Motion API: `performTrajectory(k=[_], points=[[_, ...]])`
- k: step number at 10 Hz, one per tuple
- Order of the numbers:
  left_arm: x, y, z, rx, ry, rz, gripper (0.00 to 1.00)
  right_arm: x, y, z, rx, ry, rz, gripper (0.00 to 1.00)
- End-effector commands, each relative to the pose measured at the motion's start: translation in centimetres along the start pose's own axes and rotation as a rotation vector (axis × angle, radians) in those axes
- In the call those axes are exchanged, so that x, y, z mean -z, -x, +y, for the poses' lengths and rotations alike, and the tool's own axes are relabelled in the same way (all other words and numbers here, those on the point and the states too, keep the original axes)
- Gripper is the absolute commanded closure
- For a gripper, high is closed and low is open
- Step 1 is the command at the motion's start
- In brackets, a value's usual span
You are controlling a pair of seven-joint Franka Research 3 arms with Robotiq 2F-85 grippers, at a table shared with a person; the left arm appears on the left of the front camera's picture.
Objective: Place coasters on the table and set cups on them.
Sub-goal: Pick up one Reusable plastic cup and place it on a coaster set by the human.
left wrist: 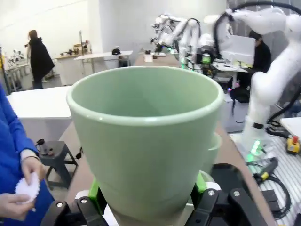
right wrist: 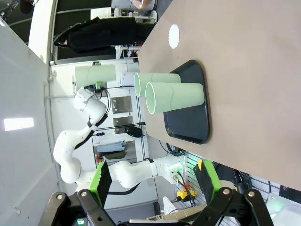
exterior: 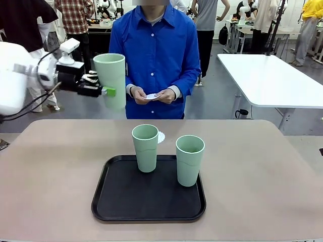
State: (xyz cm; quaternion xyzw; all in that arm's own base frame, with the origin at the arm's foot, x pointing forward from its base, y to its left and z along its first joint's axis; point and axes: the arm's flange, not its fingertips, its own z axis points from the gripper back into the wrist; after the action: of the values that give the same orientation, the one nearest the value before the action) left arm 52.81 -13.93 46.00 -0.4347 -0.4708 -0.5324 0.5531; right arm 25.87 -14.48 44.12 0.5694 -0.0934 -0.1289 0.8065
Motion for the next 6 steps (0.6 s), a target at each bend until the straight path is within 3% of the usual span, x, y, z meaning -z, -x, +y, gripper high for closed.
performTrajectory(k=[1,6], points=[[2.9,1.3,4.0,0.045,0.013,-0.045,0.15,0.0,-0.2,0.0,-0.002,-0.018,-0.003,0.00],[10.5,5.6,7.4,0.107,0.128,-0.004,0.15,0.0,-0.2,0.0,-0.002,-0.018,-0.003,0.00]])
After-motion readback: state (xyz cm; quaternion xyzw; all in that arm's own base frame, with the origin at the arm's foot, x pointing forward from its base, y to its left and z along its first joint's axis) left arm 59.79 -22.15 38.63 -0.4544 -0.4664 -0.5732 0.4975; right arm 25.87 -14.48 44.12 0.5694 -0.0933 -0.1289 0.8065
